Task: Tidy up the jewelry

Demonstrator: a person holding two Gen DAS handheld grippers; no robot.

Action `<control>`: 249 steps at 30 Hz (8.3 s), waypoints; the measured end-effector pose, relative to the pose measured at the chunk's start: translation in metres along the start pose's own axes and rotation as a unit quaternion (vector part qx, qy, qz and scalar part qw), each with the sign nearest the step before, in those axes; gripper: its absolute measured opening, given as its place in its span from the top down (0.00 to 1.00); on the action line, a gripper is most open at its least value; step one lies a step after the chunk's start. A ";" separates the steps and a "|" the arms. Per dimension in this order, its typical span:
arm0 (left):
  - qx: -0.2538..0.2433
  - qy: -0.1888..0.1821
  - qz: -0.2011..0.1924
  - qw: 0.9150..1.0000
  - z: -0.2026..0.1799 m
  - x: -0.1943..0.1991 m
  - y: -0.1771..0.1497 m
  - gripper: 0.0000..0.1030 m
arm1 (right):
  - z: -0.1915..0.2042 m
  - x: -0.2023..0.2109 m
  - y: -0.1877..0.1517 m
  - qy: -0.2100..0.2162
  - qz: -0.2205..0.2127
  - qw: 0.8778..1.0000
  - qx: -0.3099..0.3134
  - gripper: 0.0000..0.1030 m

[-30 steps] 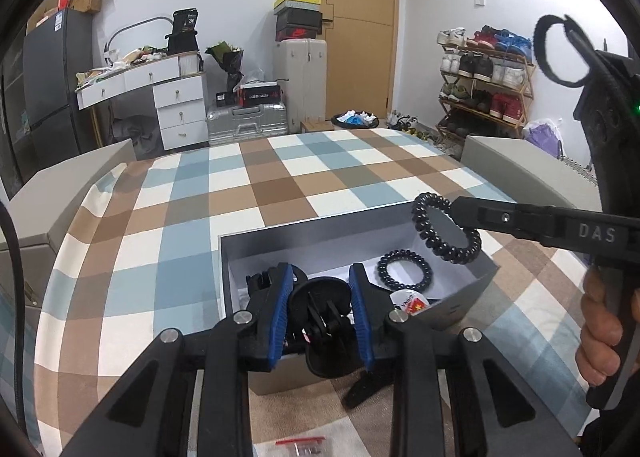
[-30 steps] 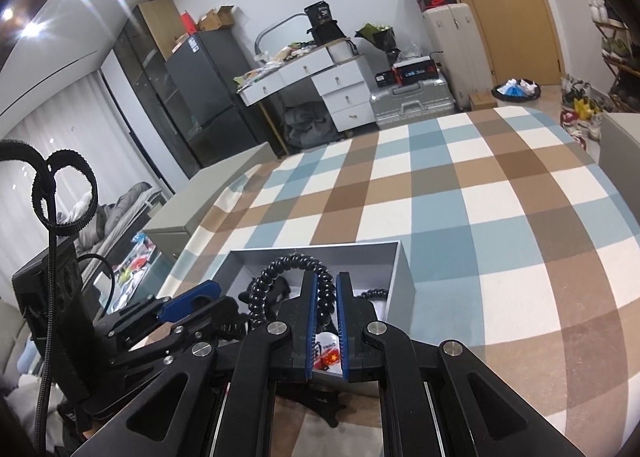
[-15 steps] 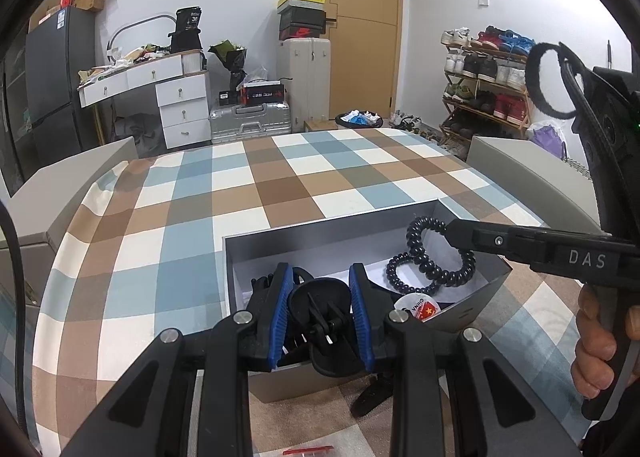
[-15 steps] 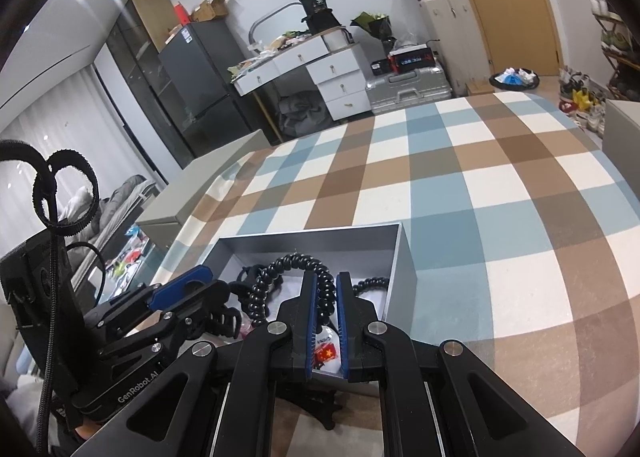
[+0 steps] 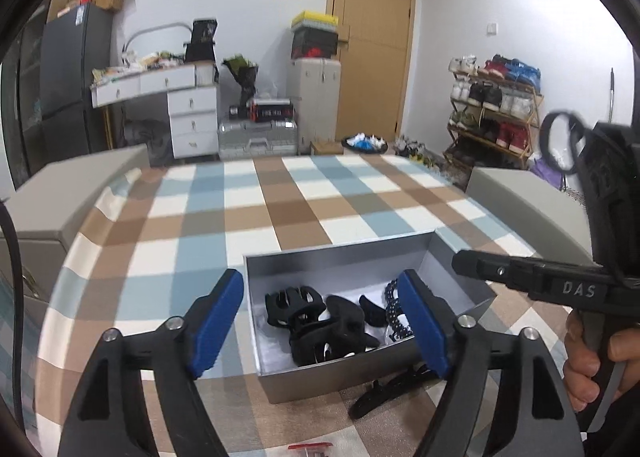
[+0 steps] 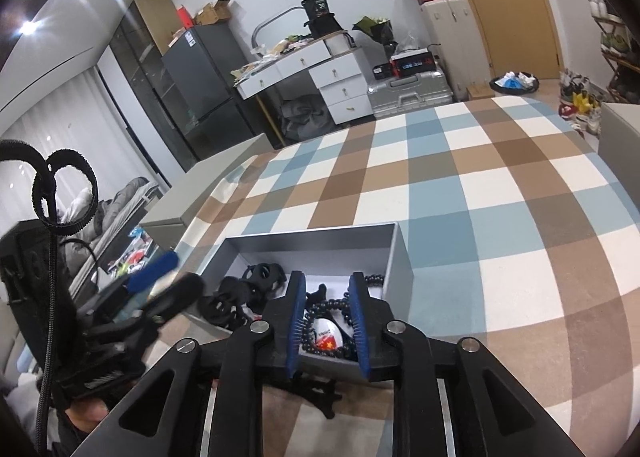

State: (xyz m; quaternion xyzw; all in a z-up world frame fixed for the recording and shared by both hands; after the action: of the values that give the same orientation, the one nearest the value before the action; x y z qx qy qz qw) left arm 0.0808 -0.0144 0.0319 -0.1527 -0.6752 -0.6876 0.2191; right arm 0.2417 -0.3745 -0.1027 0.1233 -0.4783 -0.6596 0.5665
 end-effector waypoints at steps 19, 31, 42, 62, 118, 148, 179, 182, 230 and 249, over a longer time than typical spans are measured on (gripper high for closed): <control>-0.020 0.031 0.009 0.999 0.008 0.021 -0.038 0.03 | 0.013 0.028 -0.032 -0.006 0.005 0.999 0.037 0.04; -0.001 0.025 0.029 0.999 0.014 0.027 -0.058 0.01 | 0.018 0.020 -0.045 -0.030 0.032 0.998 0.046 0.00; -0.014 0.029 0.071 0.997 0.011 0.021 -0.067 0.01 | 0.020 0.007 -0.060 -0.038 0.064 0.996 0.052 0.00; -0.033 -0.004 0.130 0.991 0.002 0.011 -0.072 0.03 | 0.019 0.005 -0.061 -0.020 0.069 0.997 0.034 0.00; 0.017 0.004 0.104 0.994 0.037 0.016 -0.068 0.80 | 0.040 -0.050 -0.071 -0.055 0.163 0.982 0.073 0.00; 0.015 0.006 0.114 0.993 0.043 0.015 -0.074 0.80 | 0.041 -0.058 -0.064 0.005 0.186 0.978 0.099 0.18; 0.016 0.002 0.114 0.993 0.043 0.014 -0.075 0.80 | 0.055 -0.016 -0.071 0.003 0.149 0.975 0.164 0.77; 0.018 0.003 0.109 0.994 0.043 0.015 -0.074 0.80 | 0.059 -0.010 -0.069 0.011 0.136 0.977 0.164 0.77; 0.010 -0.016 0.013 1.000 0.014 -0.004 0.014 0.80 | 0.026 -0.001 0.012 0.013 0.018 0.996 0.084 0.77; -0.003 0.000 0.041 0.999 0.008 -0.019 0.004 0.80 | 0.015 -0.015 0.005 0.008 0.041 0.997 0.070 0.77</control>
State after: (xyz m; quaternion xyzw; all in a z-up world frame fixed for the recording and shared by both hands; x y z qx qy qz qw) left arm 0.0986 -0.0046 0.0257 -0.1811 -0.6666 -0.6797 0.2465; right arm 0.2393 -0.3539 -0.0973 0.1481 -0.5239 -0.5993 0.5869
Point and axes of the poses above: each gripper's, at about its wrist camera, not at the fingertips, and x roughly against the way its jaws point, z to its left, y to its top, the point moved 1 cm from there along -x, roughly the way its jaws point, and after that the axes turned 13 degrees about y, right-handed, at the moved point
